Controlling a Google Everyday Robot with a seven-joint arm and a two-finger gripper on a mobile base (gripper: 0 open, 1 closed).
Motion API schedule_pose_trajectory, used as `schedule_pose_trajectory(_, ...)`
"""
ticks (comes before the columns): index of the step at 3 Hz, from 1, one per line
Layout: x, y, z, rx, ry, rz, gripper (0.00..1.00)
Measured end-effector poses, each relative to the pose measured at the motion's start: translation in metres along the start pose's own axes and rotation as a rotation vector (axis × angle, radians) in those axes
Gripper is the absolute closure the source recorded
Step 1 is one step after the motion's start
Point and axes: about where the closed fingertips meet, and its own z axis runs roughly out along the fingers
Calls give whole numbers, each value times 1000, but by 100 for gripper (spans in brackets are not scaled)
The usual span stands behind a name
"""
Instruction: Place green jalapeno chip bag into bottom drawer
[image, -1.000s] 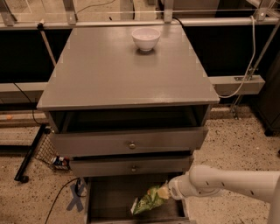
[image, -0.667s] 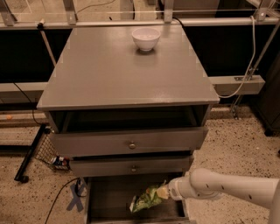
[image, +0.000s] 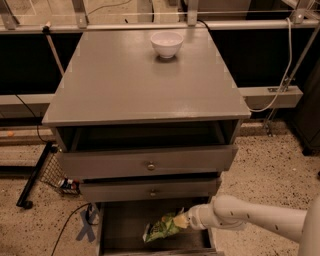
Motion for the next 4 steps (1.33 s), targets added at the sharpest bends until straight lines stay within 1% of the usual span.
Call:
schedule_pose_trajectory(1, -1, -8, 29, -58, 6, 5, 100)
schedule_pose_trajectory(2, -8, -20, 56, -106, 4, 6, 100)
schedule_pose_trajectory(3, -20, -36, 80, -133, 5, 3, 98)
schedule_pose_trajectory(4, -18, -33, 79, -134, 7, 3, 75)
